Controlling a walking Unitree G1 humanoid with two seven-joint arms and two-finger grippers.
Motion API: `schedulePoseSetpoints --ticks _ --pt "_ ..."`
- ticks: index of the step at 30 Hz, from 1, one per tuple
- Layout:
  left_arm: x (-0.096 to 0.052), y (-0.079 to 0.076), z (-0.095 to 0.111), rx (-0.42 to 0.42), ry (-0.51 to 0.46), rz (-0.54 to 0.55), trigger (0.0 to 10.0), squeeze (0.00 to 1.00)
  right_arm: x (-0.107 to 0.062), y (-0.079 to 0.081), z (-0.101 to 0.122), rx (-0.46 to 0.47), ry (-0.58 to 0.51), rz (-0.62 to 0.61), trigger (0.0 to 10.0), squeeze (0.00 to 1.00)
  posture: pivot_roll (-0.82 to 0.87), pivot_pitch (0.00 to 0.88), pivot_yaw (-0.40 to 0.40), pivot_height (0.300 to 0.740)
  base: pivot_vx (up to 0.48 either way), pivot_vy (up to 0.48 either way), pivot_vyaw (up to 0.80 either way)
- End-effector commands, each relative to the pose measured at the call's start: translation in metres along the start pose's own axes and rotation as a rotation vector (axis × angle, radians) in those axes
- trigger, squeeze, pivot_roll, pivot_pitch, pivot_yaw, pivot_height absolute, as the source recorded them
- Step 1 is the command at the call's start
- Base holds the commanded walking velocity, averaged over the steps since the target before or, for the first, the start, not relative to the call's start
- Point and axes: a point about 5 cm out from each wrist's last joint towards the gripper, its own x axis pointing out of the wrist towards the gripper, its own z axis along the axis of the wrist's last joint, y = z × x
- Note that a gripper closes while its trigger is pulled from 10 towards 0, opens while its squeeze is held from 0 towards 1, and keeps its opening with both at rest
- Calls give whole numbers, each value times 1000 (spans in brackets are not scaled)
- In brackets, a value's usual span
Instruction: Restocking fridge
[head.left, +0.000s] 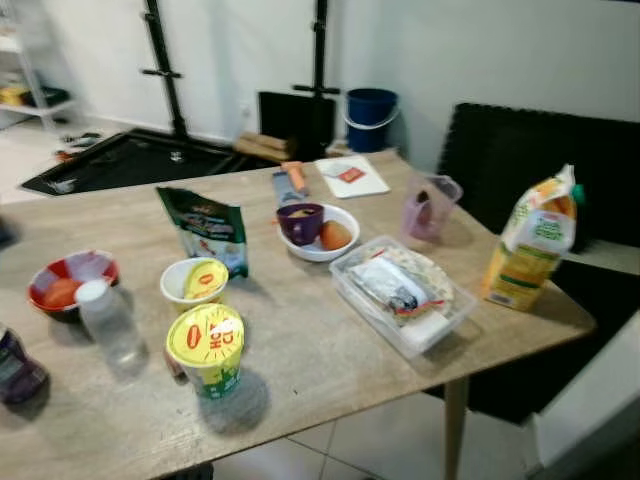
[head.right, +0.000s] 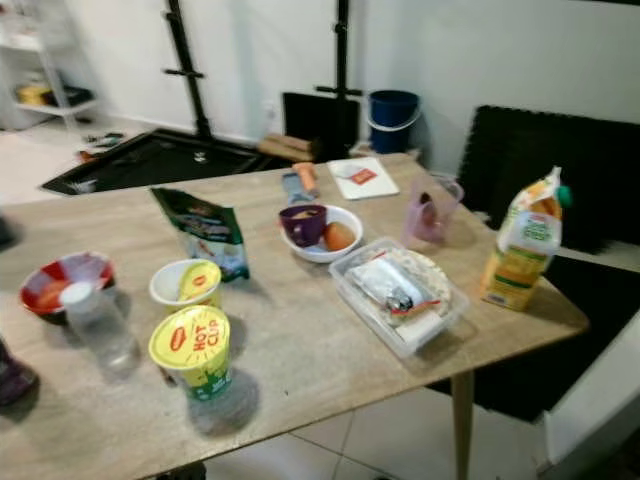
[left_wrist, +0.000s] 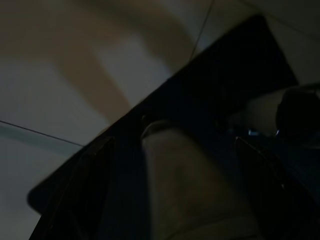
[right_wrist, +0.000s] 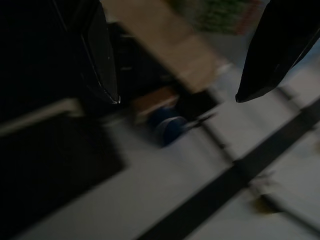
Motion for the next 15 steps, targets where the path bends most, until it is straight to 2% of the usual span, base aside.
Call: schedulePoseSetpoints --ticks 1,7,15 --pt "0 0 -4 -9 15 -2 10000 0 2 6 -3 -2 21 55 10000 0 -38 0 -19 740 0 0 0" --pt "0 -2 -5 -11 11 -12 10000 0 8 21 -18 3 76 143 10000 0 -37 0 -20 740 0 0 0" --pt "0 -2 -6 -10 14 -14 10000 0 10 22 -20 27 52 110 10000 0 -36 0 -21 740 0 0 0"
